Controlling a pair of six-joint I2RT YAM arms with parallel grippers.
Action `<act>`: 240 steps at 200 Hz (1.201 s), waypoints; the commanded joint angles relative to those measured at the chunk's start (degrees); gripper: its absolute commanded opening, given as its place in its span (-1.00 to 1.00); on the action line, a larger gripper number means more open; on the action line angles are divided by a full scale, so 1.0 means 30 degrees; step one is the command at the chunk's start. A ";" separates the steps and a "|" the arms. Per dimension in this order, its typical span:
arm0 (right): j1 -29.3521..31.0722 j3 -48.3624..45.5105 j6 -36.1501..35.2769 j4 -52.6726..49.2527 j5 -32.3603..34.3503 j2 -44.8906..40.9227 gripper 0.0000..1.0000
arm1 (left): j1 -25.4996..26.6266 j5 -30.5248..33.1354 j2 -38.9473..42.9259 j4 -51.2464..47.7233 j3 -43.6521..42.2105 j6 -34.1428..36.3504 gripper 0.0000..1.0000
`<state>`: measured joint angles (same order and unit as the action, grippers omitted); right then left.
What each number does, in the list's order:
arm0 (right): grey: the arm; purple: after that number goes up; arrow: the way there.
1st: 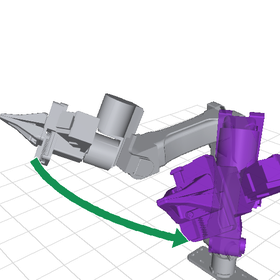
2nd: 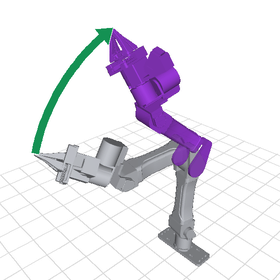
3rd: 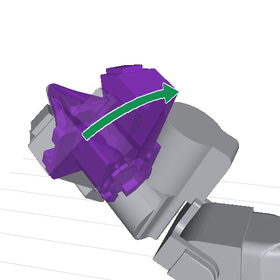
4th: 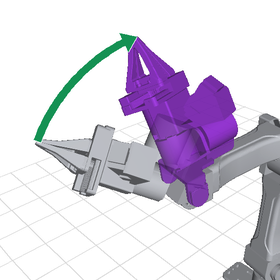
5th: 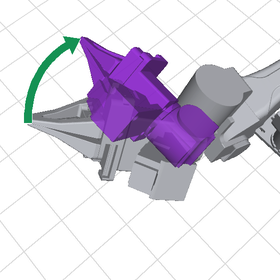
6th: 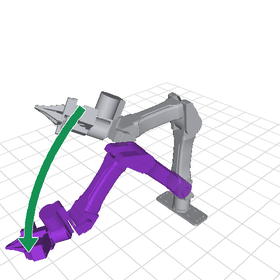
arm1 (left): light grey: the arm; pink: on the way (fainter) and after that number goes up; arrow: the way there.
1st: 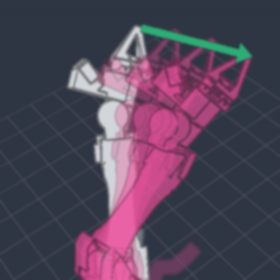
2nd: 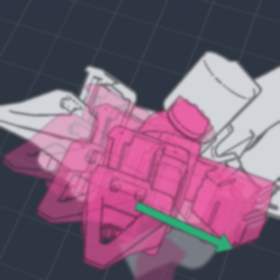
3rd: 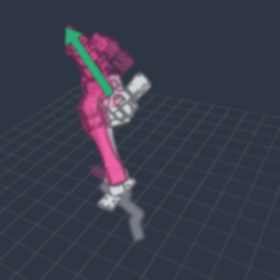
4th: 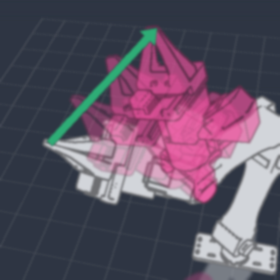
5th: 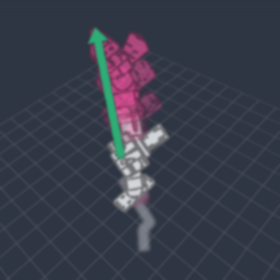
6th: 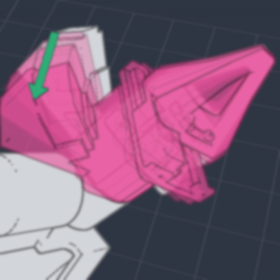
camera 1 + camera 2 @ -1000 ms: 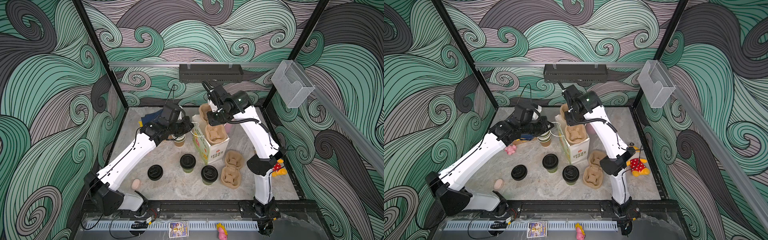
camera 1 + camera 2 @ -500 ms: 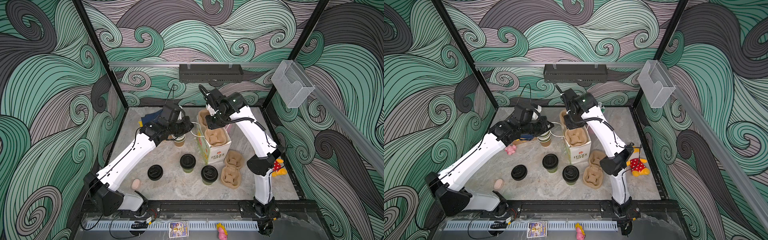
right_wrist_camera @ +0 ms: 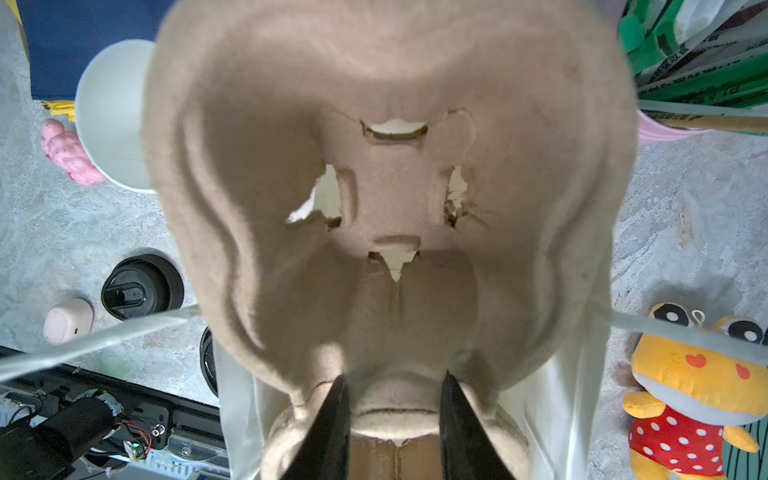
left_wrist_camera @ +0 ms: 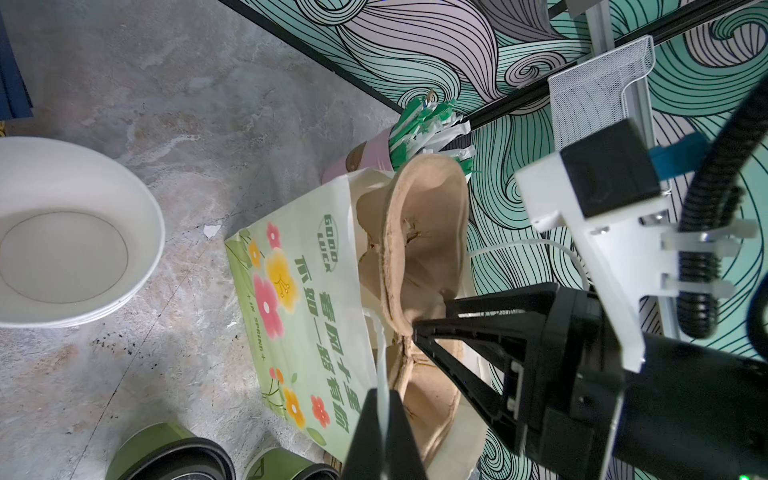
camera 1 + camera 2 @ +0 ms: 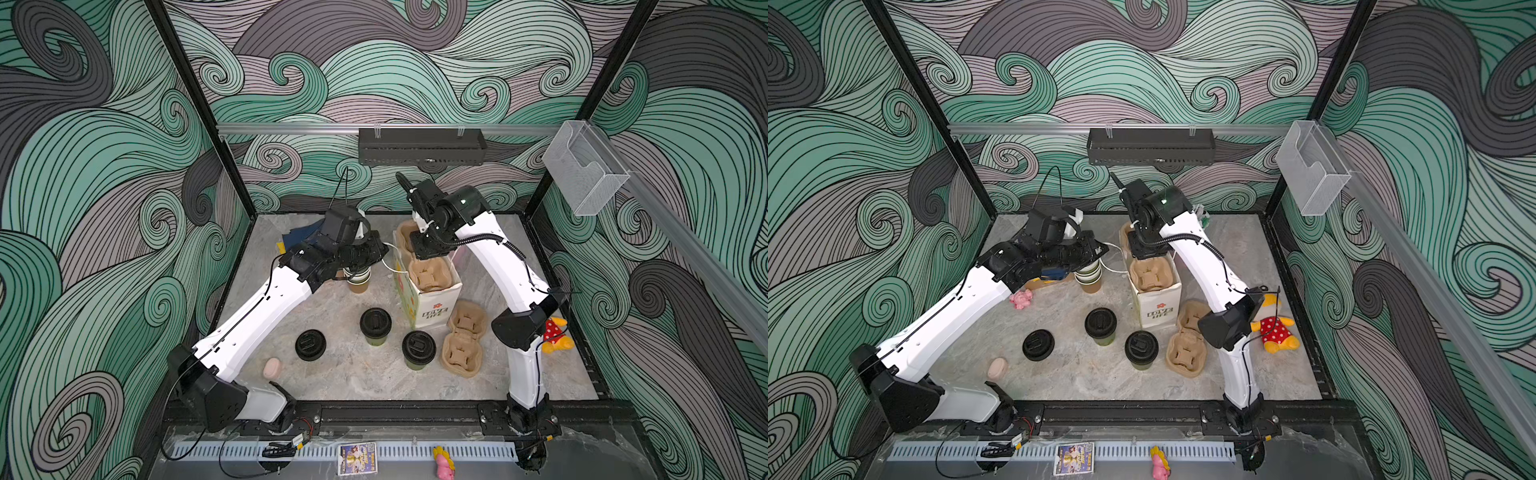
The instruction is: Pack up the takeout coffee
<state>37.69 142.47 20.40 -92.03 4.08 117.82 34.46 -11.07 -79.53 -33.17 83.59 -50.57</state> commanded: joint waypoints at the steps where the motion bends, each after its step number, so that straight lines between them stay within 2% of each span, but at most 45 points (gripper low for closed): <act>1: -0.0029 0.0129 0.0636 -0.3690 -0.0321 0.0172 -0.49 | 0.0057 -0.0250 -0.0408 0.0330 0.0598 0.0259 -1.00; 61: 0.0026 -0.1210 0.0728 -0.3689 -0.1114 -0.0641 -0.48 | 0.0050 -0.0291 -0.0496 0.0253 0.0889 0.0383 -1.00; 111: -0.0082 -0.2366 0.1298 -0.3684 -0.0172 -0.0430 -0.47 | 0.0057 -0.0265 -0.0488 0.0157 0.0969 0.0376 -1.00; 164: -0.0059 -0.2003 0.1752 -0.3634 0.0104 0.0277 -0.46 | 0.0057 -0.0294 -0.0503 0.0255 0.0911 0.0361 -1.00; 199: -0.0056 -0.1116 0.2098 -0.3616 0.0313 -0.0221 -0.45 | 0.0057 -0.0294 -0.0502 0.0302 0.0818 0.0361 -1.00; 240: -0.0228 -0.2209 0.2763 -0.3161 0.0649 -0.0783 -0.44 | 0.0057 -0.0118 -0.0211 0.0790 0.0394 0.0156 -1.00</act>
<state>37.45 137.25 26.24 -92.03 4.21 117.56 34.46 -11.18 -80.55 -32.25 84.51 -50.57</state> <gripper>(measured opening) 0.318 0.048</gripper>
